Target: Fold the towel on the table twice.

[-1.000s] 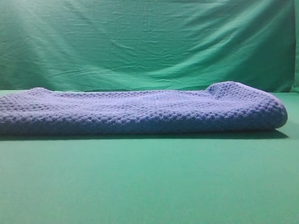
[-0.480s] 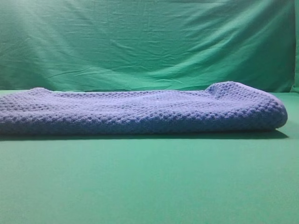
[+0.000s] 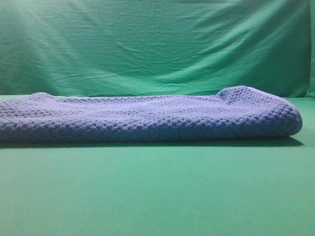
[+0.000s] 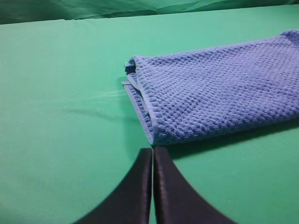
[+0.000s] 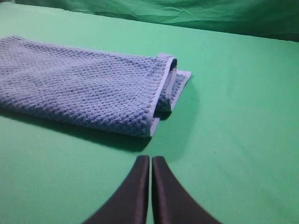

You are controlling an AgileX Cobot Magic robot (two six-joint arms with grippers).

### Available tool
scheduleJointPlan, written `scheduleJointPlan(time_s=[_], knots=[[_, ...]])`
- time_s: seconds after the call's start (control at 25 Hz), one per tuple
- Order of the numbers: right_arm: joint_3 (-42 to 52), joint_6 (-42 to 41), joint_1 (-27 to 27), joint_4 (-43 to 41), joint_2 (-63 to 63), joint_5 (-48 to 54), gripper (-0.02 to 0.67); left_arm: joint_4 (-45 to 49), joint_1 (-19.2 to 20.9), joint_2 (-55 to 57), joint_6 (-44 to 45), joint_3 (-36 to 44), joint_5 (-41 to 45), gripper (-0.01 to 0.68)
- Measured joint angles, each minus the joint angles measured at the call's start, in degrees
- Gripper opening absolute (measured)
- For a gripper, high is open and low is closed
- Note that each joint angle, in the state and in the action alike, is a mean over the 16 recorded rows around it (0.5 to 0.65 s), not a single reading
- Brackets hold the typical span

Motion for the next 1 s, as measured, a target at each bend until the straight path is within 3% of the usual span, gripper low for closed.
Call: scheduleJointPlan(time_s=[0.56,1.0], knots=[[0.00,0.00,-14.69,0.00,0.00,0.08,0.000,0.00,4.14,0.00,0.03,0.00,0.04,0.000],[0.00,0.05,-16.71,0.00,0.00,0.13,0.000,0.00,4.20,0.00,0.03,0.00,0.09,0.000]])
